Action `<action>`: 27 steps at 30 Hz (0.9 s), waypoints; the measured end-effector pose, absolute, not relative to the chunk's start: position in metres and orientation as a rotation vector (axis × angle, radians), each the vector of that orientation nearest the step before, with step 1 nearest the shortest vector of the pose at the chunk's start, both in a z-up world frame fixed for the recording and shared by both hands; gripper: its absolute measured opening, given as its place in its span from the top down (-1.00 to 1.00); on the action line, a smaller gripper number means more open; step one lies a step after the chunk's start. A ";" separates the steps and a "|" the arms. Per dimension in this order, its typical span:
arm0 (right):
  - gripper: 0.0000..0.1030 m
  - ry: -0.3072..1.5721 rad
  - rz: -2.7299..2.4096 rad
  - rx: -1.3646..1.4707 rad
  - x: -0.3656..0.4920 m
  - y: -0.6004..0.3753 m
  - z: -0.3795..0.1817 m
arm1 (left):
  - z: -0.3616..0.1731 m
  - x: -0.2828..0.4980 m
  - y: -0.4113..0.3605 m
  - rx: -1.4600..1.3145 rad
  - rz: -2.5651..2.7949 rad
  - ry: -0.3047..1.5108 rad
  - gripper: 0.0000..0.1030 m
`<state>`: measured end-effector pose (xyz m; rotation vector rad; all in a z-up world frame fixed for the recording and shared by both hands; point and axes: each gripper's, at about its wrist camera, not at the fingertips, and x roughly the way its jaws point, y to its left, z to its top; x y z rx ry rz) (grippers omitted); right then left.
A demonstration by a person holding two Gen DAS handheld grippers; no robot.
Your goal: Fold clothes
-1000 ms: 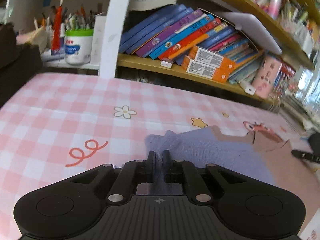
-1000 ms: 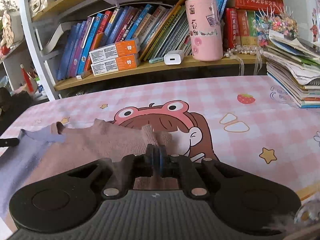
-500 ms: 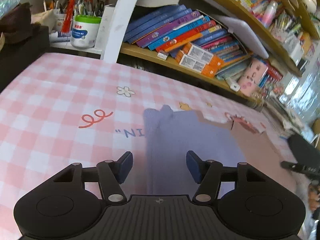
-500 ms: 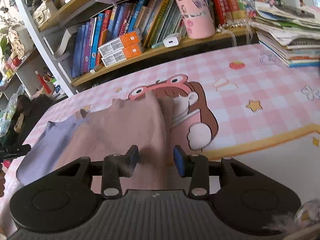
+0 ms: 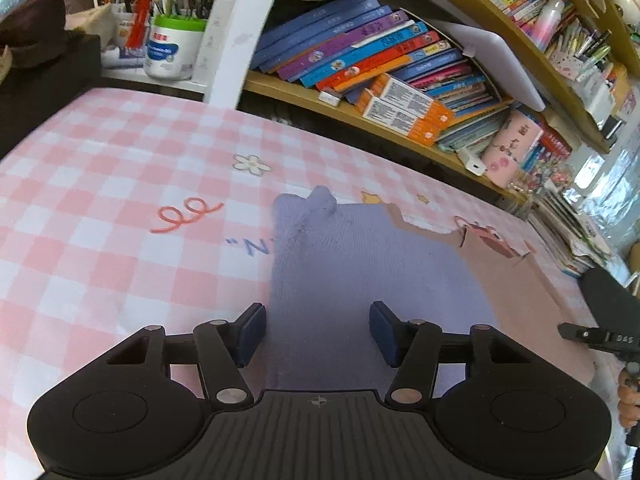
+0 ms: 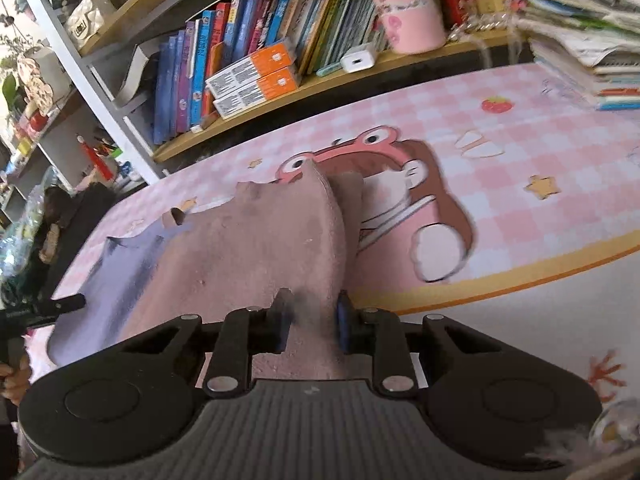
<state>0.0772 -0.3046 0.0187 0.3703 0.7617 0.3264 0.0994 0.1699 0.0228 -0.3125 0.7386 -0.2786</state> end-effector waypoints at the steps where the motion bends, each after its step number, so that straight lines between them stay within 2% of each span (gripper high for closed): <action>1: 0.60 0.765 0.337 0.376 0.080 -0.300 0.018 | 0.023 0.101 0.174 -0.315 -0.269 0.737 -0.09; 14: 0.55 0.763 0.397 0.266 0.118 -0.211 0.025 | 0.047 0.111 0.228 -0.314 -0.109 0.635 -0.12; 23: 0.47 0.691 0.408 0.133 0.093 -0.226 0.033 | 0.071 0.042 0.222 -0.134 0.071 0.512 -0.16; 27: 0.46 0.659 0.427 0.064 0.062 -0.237 0.034 | 0.074 0.009 0.216 -0.161 0.037 0.516 -0.21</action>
